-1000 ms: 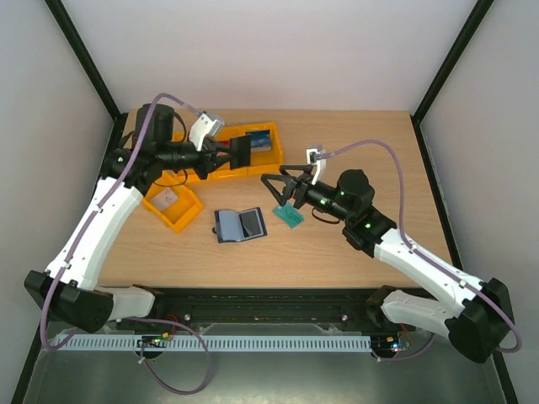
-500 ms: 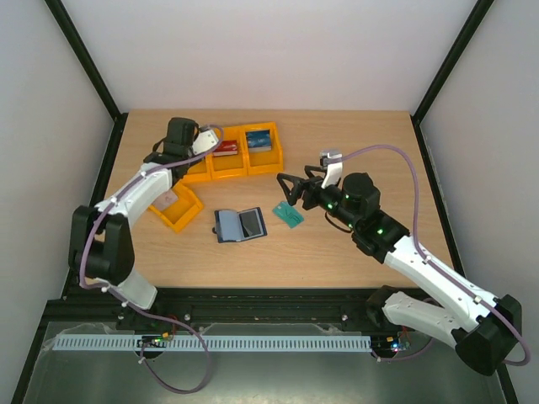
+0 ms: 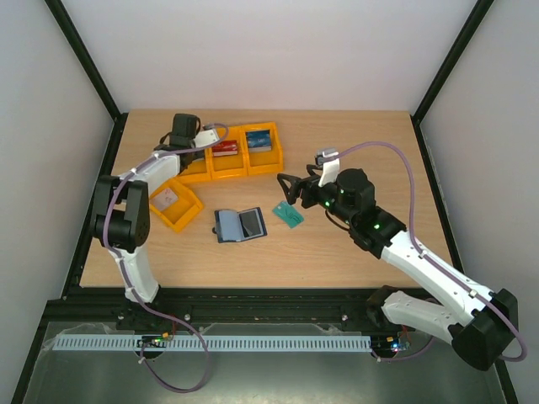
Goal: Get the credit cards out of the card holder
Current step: Place the credit card in the storage box.
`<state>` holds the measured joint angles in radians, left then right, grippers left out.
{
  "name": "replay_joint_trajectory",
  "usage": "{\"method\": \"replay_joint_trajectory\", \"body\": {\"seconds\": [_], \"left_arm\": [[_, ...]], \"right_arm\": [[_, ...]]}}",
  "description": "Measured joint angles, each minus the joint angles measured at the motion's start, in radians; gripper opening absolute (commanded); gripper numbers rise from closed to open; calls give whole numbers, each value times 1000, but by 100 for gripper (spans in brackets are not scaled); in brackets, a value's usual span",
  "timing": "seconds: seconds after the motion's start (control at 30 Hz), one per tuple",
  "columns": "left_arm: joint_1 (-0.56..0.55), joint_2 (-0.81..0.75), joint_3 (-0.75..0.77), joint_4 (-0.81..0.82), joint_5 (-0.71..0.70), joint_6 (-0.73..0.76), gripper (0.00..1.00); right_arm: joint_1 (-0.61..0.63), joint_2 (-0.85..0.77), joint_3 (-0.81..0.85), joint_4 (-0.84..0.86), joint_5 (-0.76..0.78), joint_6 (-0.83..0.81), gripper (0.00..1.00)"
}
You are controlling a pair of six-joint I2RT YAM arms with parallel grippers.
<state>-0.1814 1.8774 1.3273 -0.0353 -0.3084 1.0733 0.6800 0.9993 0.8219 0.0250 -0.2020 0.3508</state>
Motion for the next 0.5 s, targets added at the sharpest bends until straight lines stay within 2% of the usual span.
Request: {"method": "replay_joint_trajectory", "body": {"seconds": [0.5], "left_arm": [[-9, 164, -2, 190, -92, 111, 2]], "right_arm": [[-10, 32, 0, -2, -1, -26, 99]]}}
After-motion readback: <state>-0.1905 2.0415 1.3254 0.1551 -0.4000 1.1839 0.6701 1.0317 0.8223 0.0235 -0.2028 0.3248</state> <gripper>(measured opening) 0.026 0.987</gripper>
